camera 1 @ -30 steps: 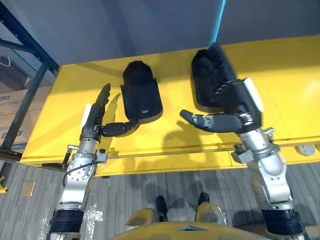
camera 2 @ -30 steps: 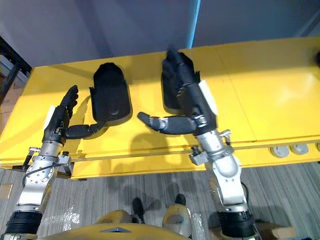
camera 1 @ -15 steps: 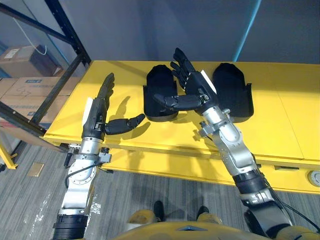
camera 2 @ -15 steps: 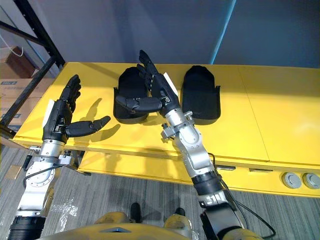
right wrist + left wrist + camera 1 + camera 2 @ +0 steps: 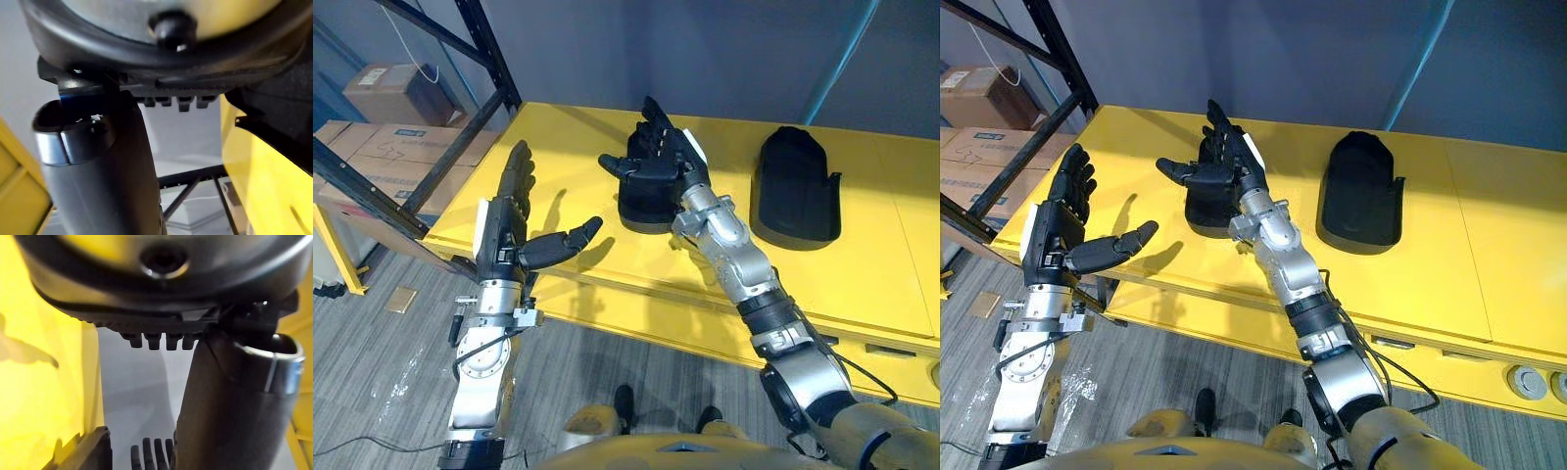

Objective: Walk over and take three plastic housings, then place them on the shelf

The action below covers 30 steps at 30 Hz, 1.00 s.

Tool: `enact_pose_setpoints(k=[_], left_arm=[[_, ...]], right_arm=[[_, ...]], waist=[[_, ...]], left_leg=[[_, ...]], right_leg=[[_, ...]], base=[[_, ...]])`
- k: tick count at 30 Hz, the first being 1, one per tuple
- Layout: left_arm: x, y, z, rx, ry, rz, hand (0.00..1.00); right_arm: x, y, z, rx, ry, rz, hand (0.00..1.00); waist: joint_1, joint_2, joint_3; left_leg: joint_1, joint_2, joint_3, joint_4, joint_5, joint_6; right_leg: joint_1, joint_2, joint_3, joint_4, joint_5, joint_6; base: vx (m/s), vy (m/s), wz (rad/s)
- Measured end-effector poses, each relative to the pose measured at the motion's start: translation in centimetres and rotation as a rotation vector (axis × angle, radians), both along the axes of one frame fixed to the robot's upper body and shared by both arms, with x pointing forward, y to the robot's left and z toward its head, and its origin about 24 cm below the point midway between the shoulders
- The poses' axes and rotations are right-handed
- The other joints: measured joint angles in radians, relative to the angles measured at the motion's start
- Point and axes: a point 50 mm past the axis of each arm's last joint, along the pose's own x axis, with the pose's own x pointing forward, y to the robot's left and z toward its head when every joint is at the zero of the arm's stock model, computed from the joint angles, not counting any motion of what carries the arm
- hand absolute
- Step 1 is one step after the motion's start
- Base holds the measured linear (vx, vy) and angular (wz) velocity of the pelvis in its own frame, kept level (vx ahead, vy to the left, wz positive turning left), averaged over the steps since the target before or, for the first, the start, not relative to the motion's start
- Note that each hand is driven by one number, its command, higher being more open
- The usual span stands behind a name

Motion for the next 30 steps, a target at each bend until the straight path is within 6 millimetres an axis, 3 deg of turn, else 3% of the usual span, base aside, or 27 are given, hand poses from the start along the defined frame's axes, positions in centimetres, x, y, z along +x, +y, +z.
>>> enact_pose_setpoints(k=[9,16,25,30], left_arm=[[-0.5,-1.0,-0.5,-0.109,0.009,0.02,1.0],[-0.5,-1.3,-0.9,-0.142,0.031,0.047,1.0],[-0.6,-1.7,-1.1,-0.185,0.04,0.05,1.0],[-0.6,-2.2,-1.2,-0.213,0.046,0.038,1.0]], right_arm=[[0.7,1.4,-0.6,0.03,0.151,-0.119,1.0],[1.0,1.7,-0.3,0.033,0.202,-0.249,1.0],[0.8,2.1,-0.6,0.059,0.235,-0.328,1.0],[0.9,2.2,-1.6,0.054,0.286,-0.368,1.0]], waist=[[0.003,0.005,0.003],[0.011,0.024,0.014],[0.017,0.025,0.014],[0.019,0.027,0.016]], left_leg=[[0.001,0.0,-0.007,0.0,0.0,0.0],[0.004,0.0,-0.008,-0.004,0.003,-0.002],[0.004,0.001,-0.012,-0.006,0.003,-0.003],[0.003,0.001,-0.014,-0.008,0.005,-0.004]], right_leg=[[0.002,-0.001,-0.007,0.004,-0.005,-0.006],[0.003,-0.001,-0.008,0.007,-0.007,-0.007],[0.001,-0.001,-0.012,0.014,-0.013,-0.012],[-0.002,-0.002,-0.015,0.02,-0.016,-0.013]], base=[[0.0,-0.001,0.0],[0.0,0.0,0.0],[0.0,0.0,0.0],[0.0,0.0,0.0]])
